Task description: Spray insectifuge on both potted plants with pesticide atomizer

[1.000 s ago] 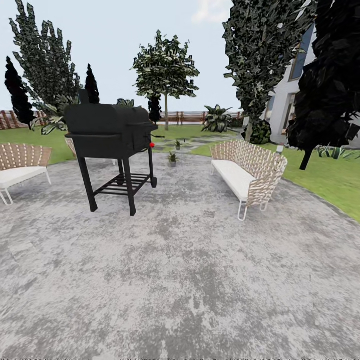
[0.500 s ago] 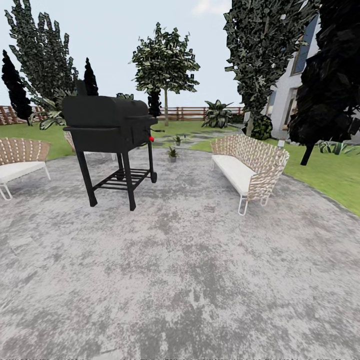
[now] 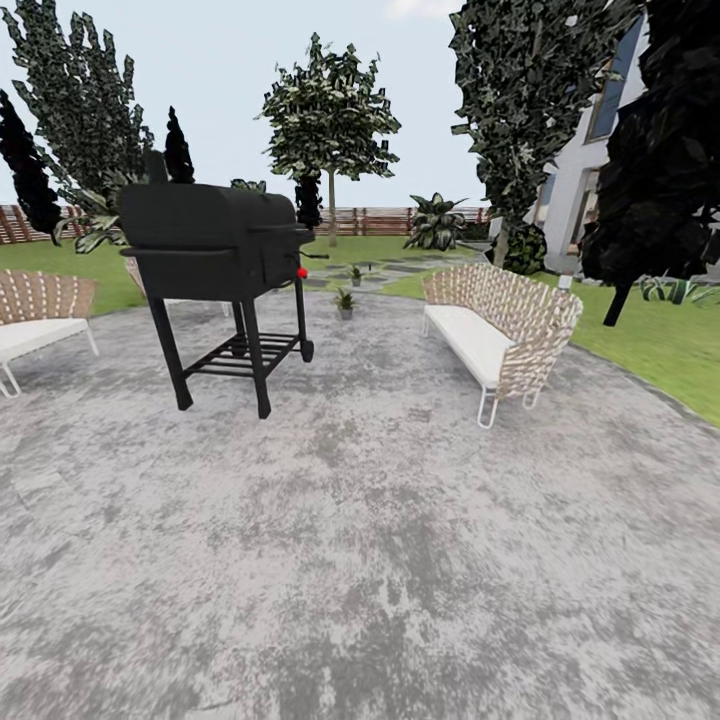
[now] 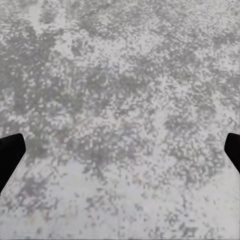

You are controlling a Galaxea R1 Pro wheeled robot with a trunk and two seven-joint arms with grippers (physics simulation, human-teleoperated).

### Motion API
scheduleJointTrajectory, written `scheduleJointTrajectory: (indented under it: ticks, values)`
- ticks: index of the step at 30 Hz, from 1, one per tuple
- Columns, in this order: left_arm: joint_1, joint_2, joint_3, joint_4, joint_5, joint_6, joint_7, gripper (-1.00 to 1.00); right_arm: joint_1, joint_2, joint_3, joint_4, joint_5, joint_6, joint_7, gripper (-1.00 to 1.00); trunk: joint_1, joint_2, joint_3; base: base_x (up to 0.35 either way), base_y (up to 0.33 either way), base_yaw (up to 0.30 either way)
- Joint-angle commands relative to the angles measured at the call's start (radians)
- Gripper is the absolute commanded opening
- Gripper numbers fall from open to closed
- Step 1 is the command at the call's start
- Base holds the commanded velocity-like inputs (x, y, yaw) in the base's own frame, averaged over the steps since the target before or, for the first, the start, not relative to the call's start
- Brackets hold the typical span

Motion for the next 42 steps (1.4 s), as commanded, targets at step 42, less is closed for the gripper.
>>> scheduleJointTrajectory:
  ticks: [42]
  values:
    - [-0.001,0.0,0.0,0.027,0.002,-0.006,-0.002,1.0,0.0,0.0,0.0,0.002,0.001,-0.004,0.0,1.0,0.0,0.0,-0.001,0.337,0.0,0.0]
